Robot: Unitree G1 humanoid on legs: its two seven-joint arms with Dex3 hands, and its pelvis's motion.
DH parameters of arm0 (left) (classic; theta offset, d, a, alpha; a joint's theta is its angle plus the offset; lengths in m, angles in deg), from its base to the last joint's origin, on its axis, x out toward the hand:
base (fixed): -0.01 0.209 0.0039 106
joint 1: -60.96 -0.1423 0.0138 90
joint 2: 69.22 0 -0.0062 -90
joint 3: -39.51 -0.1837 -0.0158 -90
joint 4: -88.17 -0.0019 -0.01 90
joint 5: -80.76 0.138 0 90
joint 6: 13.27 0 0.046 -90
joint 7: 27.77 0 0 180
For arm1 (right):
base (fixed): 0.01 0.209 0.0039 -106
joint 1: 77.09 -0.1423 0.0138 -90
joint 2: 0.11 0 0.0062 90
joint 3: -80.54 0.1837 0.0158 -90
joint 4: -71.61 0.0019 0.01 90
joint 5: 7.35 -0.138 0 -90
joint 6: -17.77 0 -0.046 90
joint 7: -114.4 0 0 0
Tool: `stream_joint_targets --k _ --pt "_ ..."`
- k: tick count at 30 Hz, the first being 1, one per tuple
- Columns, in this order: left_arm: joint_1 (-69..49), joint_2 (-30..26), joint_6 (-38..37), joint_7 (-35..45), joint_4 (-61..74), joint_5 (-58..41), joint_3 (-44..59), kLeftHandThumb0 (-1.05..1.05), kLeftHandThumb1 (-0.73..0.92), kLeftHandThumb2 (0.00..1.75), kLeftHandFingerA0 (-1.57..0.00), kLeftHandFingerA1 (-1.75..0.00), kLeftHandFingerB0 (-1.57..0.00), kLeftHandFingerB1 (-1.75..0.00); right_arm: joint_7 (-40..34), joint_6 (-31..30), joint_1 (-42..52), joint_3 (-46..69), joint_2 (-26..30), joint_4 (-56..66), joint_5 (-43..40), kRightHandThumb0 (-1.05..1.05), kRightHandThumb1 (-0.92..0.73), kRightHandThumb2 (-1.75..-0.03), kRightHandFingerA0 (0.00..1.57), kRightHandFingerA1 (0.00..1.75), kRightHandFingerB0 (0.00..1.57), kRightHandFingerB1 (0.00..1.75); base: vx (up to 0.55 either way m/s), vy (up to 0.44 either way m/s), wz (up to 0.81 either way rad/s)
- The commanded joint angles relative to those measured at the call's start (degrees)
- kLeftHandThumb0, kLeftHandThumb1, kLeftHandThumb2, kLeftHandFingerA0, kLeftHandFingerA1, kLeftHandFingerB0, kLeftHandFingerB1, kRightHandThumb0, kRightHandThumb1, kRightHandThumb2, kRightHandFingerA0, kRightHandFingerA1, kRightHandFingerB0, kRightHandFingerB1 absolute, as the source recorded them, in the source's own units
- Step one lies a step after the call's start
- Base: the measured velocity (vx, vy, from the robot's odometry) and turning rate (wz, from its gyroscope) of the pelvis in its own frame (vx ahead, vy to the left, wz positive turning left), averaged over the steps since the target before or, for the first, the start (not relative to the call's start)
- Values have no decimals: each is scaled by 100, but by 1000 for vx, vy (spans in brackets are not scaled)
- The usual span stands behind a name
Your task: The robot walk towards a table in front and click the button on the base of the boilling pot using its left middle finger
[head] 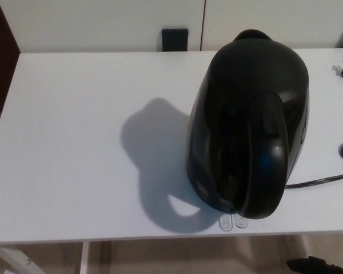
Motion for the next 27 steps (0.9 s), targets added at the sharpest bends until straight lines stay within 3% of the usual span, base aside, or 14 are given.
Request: stream_joint_targets --k 1,6,7,8,11,12,13,14,15,19,20,21,25,27 --pt "578 -246 -539 -358 643 1939 -479 -38 79 65 -22 -29 -14 -26 61 -151 -92 -9 127 53 59 -40 -63 -59 49 42 29 35 0 0 0" --pt "835 -268 -567 -794 827 2513 -644 -34 76 64 -23 -30 -16 -27 91 -211 -112 -15 131 78 55 -40 -63 -59 48 41 29 35 0 0 0" --pt "919 -292 -580 -905 859 2640 -665 -39 70 72 -15 -33 -12 -31 128 -212 -141 -15 139 78 46 -37 -63 -59 47 40 29 35 0 0 0" --pt "1069 -332 -604 -1218 923 3024 -732 -36 71 62 -23 -31 -16 -27 169 -137 -179 0 145 -31 17 -38 -62 -58 47 41 29 35 0 0 0" --pt "1311 -364 -577 -1500 968 3395 -837 -37 68 61 -23 -31 -14 -27 233 -134 -205 30 132 -51 -40 -38 -63 -59 46 41 28 35 0 0 0" --pt "1387 -372 -561 -1593 967 3496 -870 -38 67 61 -24 -31 -14 -27 254 -147 -209 37 127 -39 -56 -29 -44 -93 36 59 14 50 0 0 0" --pt "1442 -384 -549 -1664 949 3545 -895 -38 67 61 -24 -31 -14 -27 257 -178 -220 41 120 -26 -61 -29 -44 -93 36 59 14 50 0 0 0" --pt "1518 -396 -539 -1672 959 3603 -917 -39 68 61 -22 -31 -13 -27 289 -181 -218 66 109 0 -102 -36 -63 -58 47 41 28 35 0 0 0" --pt "1609 -400 -540 -1703 956 3640 -937 -46 58 72 -16 -37 -13 -35 324 -201 -218 96 93 33 -150 -34 -62 -58 49 44 28 36 0 0 0" --pt "1792 -413 -506 -1763 1001 3676 -959 -46 60 71 -14 -35 -11 -33 398 -134 -180 99 108 124 -170 -35 -59 -57 48 47 26 36 0 0 0" --pt "1812 -410 -474 -1778 1011 3717 -978 -42 65 61 -18 -31 -11 -25 390 -134 -160 90 126 156 -152 -36 -59 -57 49 48 26 36 0 0 0" --pt "1838 -412 -439 -1825 1014 3776 -1001 -48 58 71 -14 -35 -11 -33 417 -125 -140 101 133 180 -174 -34 -59 -57 47 46 25 36 0 0 0" --pt "1897 -431 -307 -1917 1056 3840 -1044 -48 56 70 -14 -35 -11 -33 403 -16 -142 101 142 148 -159 -40 -57 -57 46 45 26 36 0 0 0" --pt "1974 -425 -310 -1951 1086 3840 -1053 -40 67 61 -20 -30 -11 -26 409 28 -116 33 210 210 -66 -43 -58 -57 44 44 25 36 0 0 0"
